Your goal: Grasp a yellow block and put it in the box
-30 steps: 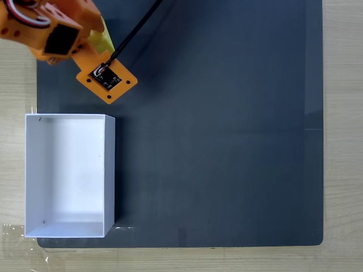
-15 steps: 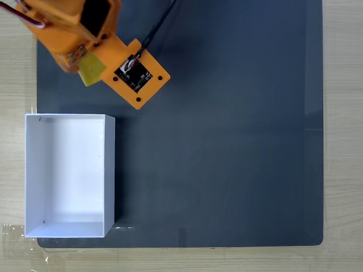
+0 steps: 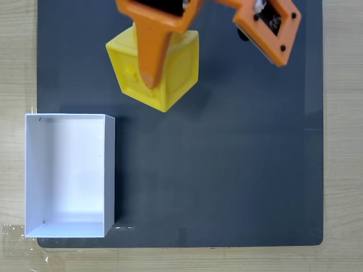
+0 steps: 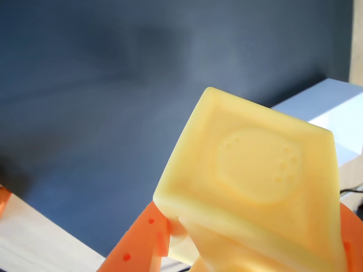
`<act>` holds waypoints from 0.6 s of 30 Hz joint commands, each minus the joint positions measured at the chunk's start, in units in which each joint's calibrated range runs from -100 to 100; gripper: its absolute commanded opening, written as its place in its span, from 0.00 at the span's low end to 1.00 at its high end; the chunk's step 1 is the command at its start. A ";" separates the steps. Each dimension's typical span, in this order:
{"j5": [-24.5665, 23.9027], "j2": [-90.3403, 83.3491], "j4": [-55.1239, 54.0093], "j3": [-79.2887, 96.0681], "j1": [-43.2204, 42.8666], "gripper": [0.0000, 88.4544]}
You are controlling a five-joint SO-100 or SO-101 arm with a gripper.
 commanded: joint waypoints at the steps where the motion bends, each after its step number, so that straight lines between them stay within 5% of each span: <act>1: 1.55 -2.86 -4.15 -4.30 1.59 0.25; 18: 7.32 15.45 -41.50 -5.66 20.10 0.25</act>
